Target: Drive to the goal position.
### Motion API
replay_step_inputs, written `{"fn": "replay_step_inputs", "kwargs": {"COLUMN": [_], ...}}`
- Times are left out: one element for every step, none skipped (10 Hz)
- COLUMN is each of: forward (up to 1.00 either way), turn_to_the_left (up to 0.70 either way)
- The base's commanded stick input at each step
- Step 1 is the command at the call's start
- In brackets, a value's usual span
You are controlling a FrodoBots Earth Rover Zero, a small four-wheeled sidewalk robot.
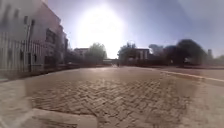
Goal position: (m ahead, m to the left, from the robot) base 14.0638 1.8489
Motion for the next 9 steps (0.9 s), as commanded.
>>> {"fn": "replay_step_inputs", "kwargs": {"forward": [1.0, 1.0, 1.0, 1.0, 1.0, 1.0, 1.0, 1.0, 1.0], "turn_to_the_left": [0.0, 0.0, 0.0, 0.0, 0.0, 0.0, 0.0, 0.0, 0.0]}}
